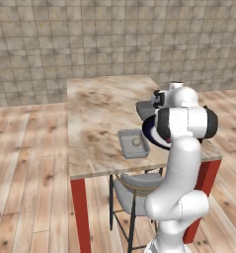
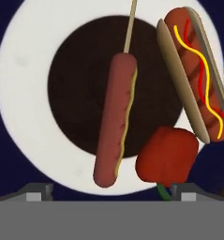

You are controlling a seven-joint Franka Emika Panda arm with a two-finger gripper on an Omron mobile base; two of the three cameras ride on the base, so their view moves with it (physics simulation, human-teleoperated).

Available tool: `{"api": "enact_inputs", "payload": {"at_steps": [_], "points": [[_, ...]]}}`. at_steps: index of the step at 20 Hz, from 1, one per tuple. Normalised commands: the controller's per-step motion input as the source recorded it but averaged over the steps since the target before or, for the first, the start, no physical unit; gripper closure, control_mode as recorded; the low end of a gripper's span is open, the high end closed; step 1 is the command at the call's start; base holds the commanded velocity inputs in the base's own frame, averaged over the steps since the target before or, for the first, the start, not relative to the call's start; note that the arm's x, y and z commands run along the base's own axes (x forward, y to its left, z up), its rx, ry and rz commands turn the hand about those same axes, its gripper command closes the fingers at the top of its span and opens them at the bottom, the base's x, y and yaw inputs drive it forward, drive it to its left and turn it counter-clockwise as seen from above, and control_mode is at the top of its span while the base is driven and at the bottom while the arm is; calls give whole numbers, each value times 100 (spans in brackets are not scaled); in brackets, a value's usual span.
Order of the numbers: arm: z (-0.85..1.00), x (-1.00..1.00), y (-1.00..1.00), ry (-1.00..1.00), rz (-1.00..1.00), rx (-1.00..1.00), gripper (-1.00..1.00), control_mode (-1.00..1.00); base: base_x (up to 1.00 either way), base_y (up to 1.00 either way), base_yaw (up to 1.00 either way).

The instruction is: Place one cooked food and one vegetable from the large plate to each tupperware container.

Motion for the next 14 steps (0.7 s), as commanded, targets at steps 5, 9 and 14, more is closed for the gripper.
{"api": "enact_inputs", "payload": {"at_steps": [5,9,14], "points": [[-12,1,-3,0,0,8,-100,-100,0,0,0],[-19,14,0,0,0,2,-100,-100,0,0,0],[-24,27,0,0,2,-1,-100,-100,0,0,0]]}}
